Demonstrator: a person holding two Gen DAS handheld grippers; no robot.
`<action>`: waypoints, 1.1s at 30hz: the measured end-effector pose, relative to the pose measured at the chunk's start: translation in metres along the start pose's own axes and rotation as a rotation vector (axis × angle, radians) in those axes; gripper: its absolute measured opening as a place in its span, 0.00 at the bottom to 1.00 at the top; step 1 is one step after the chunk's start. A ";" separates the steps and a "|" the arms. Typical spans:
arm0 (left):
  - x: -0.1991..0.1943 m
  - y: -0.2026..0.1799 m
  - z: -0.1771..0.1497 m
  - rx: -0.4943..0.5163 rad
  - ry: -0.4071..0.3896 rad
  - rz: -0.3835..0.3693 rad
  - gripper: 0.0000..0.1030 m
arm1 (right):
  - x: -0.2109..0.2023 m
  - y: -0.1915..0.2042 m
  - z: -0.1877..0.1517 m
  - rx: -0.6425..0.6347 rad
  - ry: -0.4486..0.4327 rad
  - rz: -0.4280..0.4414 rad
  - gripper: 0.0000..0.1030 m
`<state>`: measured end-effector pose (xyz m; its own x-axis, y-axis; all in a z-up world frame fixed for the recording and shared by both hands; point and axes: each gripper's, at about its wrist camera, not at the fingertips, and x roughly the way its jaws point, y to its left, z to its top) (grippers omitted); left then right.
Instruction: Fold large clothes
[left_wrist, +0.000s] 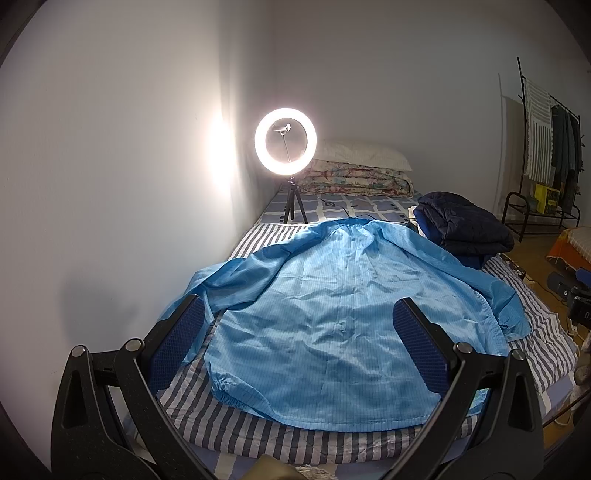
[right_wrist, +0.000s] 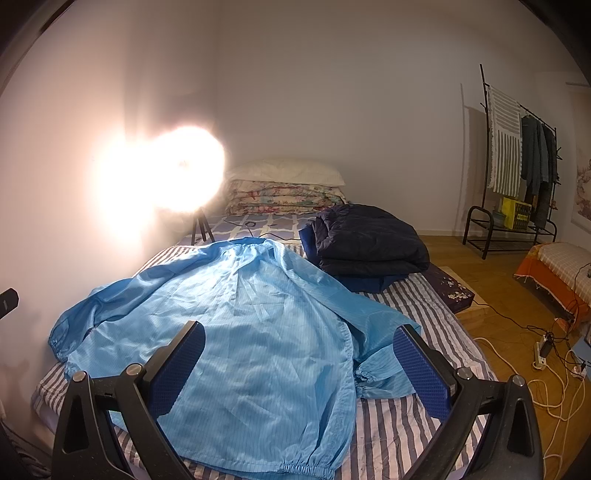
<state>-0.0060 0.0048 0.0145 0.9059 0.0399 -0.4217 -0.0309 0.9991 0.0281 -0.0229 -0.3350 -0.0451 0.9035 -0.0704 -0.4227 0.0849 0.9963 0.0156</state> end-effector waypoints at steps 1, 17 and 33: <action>0.000 0.000 0.000 -0.001 0.000 0.001 1.00 | 0.000 0.000 0.000 0.000 0.000 0.001 1.00; 0.003 0.005 -0.001 0.003 -0.003 0.010 1.00 | 0.001 -0.001 0.000 0.008 0.002 -0.018 1.00; 0.005 0.008 -0.006 0.004 0.004 0.012 1.00 | 0.000 -0.009 0.001 -0.002 0.000 -0.094 1.00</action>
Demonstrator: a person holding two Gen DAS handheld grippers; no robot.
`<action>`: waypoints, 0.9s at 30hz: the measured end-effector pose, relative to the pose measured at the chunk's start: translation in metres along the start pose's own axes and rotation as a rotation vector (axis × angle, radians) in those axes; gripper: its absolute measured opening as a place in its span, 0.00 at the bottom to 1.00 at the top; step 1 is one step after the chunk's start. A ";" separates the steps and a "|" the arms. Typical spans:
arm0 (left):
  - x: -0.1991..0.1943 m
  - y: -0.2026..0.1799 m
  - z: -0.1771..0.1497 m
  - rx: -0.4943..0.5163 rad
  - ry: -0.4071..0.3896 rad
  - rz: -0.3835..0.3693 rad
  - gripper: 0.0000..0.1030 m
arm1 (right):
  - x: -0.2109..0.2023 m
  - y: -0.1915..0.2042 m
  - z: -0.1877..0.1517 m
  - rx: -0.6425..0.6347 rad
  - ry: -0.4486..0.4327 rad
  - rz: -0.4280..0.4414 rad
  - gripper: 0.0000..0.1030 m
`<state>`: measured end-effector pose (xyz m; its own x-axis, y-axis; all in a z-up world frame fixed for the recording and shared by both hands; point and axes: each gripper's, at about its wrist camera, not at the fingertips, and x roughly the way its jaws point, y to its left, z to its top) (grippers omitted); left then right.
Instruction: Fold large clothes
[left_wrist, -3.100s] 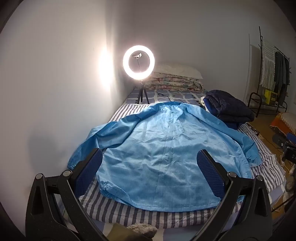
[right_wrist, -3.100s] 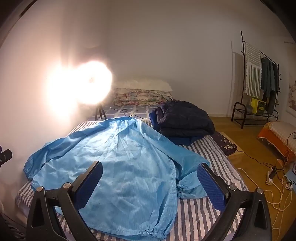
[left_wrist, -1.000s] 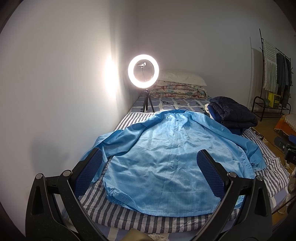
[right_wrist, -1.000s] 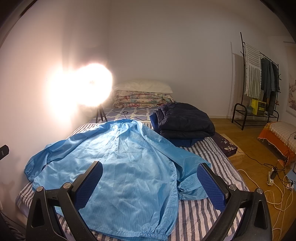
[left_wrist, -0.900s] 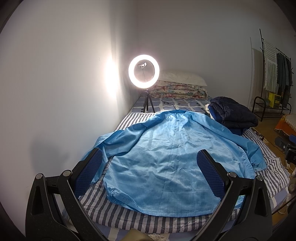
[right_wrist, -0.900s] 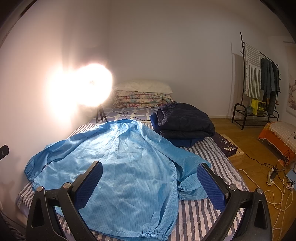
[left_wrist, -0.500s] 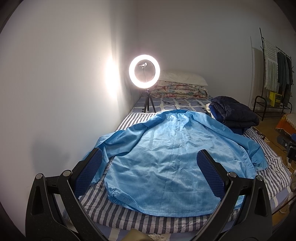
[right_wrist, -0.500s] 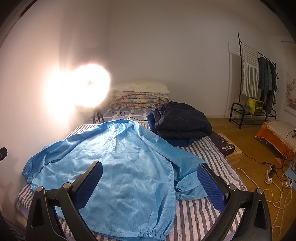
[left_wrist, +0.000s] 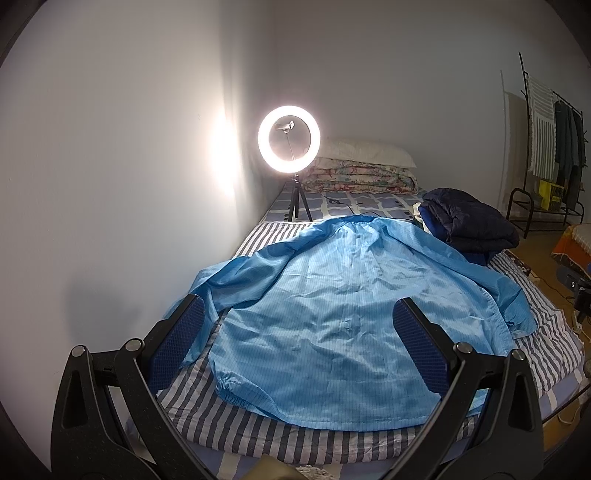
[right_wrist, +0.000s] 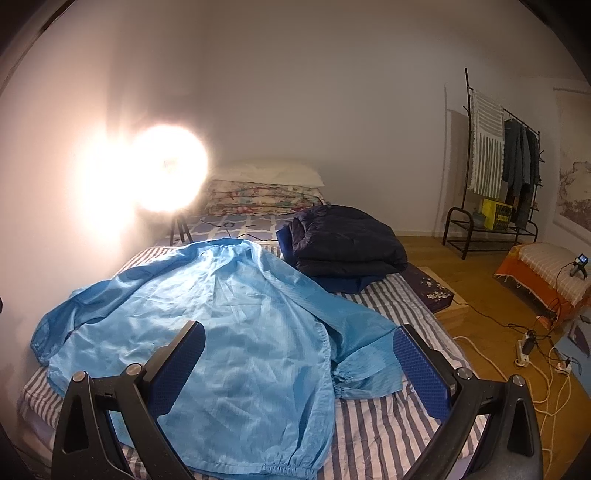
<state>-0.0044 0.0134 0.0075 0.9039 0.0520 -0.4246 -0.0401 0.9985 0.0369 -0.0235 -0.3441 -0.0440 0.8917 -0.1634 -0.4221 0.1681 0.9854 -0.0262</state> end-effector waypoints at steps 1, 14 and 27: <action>0.001 0.001 -0.001 0.000 0.001 0.001 1.00 | 0.000 0.001 0.000 -0.005 0.000 -0.008 1.00; 0.009 0.029 -0.038 -0.033 0.051 0.085 1.00 | 0.006 0.018 -0.001 -0.038 -0.001 0.086 1.00; -0.006 0.064 -0.090 -0.057 0.107 0.156 0.70 | 0.064 0.091 0.018 -0.080 0.184 0.530 0.82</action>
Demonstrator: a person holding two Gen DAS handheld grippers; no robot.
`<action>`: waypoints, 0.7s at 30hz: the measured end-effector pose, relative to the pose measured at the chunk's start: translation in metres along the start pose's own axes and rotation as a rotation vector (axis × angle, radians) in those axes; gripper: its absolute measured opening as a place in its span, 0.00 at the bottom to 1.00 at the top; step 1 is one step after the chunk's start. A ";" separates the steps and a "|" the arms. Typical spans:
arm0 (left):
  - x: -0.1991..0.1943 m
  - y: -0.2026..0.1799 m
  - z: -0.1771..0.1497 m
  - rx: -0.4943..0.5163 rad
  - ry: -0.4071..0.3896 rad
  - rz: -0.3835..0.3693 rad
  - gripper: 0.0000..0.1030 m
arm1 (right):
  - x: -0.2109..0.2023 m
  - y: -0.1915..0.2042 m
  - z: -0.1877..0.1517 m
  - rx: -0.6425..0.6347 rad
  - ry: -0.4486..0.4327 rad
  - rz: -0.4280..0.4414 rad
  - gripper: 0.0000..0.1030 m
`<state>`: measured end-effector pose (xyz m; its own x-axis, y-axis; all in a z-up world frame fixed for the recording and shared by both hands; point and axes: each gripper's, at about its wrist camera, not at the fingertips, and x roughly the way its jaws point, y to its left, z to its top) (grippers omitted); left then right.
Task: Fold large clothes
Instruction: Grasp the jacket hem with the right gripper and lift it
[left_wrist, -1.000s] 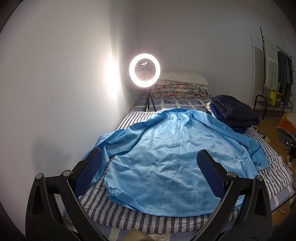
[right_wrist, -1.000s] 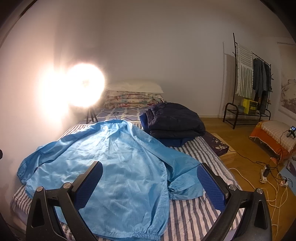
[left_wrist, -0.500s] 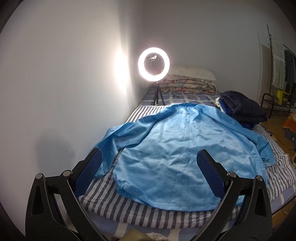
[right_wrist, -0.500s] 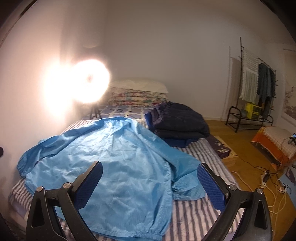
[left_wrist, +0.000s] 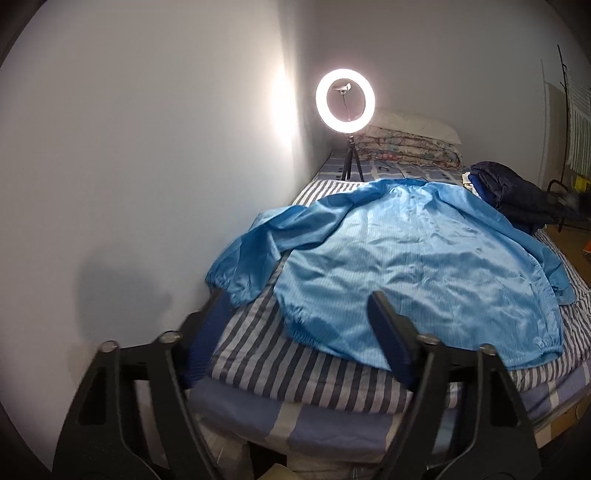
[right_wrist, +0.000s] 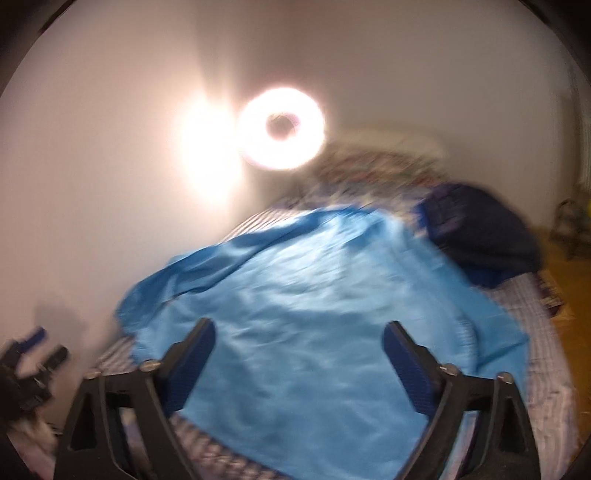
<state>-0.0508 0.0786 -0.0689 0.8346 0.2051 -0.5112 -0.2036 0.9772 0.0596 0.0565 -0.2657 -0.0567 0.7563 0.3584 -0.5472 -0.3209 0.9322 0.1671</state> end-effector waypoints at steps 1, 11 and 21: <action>0.000 0.002 -0.002 -0.005 0.004 -0.004 0.64 | 0.008 0.003 0.003 0.006 0.020 0.046 0.76; 0.015 0.020 -0.002 -0.064 0.059 -0.059 0.43 | 0.149 0.059 0.041 0.167 0.261 0.420 0.42; 0.040 0.059 0.000 -0.186 0.129 -0.023 0.43 | 0.288 0.118 0.083 0.276 0.348 0.525 0.40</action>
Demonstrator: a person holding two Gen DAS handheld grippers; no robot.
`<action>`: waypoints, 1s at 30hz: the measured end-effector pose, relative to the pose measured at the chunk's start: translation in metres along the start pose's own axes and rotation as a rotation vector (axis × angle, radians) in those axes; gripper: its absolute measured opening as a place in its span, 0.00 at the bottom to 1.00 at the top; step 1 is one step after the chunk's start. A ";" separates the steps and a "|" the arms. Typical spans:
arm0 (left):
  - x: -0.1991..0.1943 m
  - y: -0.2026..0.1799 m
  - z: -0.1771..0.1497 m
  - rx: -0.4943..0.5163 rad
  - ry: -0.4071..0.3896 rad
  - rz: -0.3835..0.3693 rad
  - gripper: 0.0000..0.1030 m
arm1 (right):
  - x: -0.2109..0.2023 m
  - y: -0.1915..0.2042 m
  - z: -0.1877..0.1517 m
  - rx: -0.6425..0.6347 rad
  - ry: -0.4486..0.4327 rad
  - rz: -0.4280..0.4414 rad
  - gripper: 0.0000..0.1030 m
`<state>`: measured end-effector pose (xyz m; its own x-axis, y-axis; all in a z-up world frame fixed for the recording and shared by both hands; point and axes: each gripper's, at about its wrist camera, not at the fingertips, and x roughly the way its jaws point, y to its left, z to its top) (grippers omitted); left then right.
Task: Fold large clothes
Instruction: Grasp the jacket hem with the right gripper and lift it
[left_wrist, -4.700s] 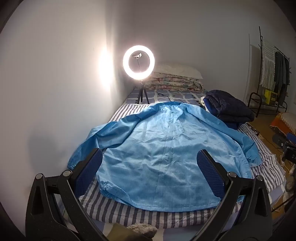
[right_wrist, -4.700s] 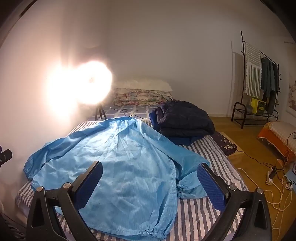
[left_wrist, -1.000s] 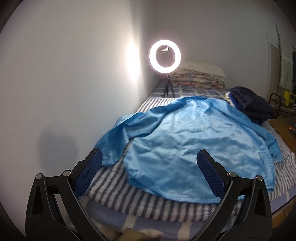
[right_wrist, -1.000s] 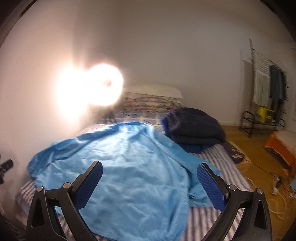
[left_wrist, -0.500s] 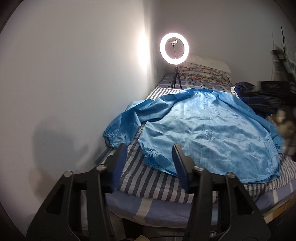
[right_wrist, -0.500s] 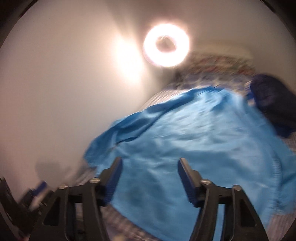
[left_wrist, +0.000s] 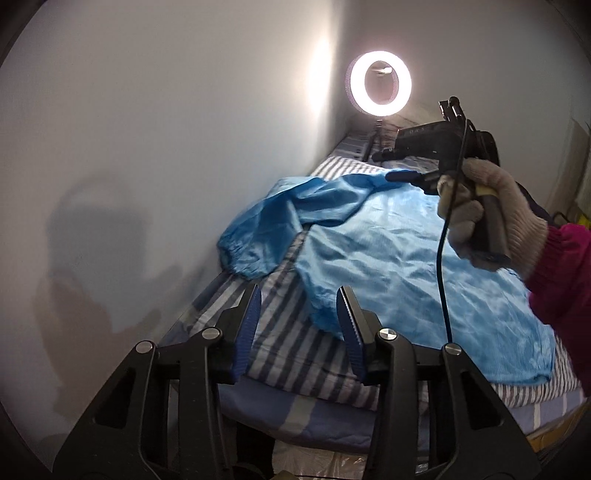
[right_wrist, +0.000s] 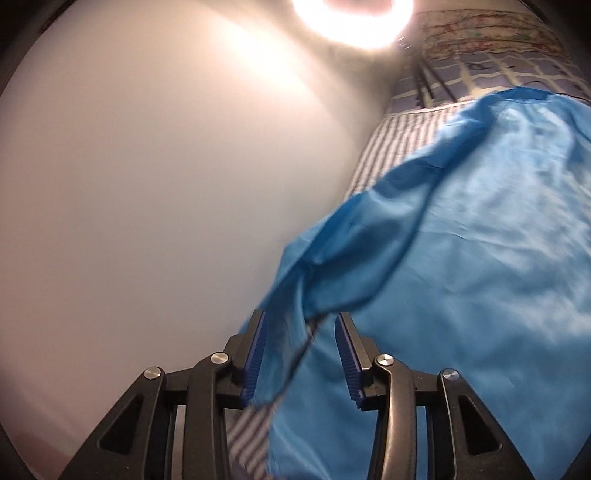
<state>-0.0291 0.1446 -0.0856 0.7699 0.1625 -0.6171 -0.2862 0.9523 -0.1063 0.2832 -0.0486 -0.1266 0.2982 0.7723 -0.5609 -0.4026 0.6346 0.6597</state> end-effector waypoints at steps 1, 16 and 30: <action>0.003 0.004 0.000 -0.015 0.006 0.003 0.43 | 0.011 0.002 0.006 0.003 0.004 0.007 0.40; 0.019 0.026 -0.001 -0.075 0.069 -0.007 0.43 | 0.169 -0.010 0.059 0.081 0.096 -0.055 0.39; 0.021 0.026 0.000 -0.059 0.068 -0.012 0.43 | 0.162 -0.003 0.069 0.030 0.084 -0.013 0.00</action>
<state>-0.0199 0.1729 -0.1015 0.7334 0.1318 -0.6668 -0.3121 0.9368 -0.1580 0.3929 0.0768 -0.1851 0.2290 0.7599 -0.6084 -0.3731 0.6458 0.6662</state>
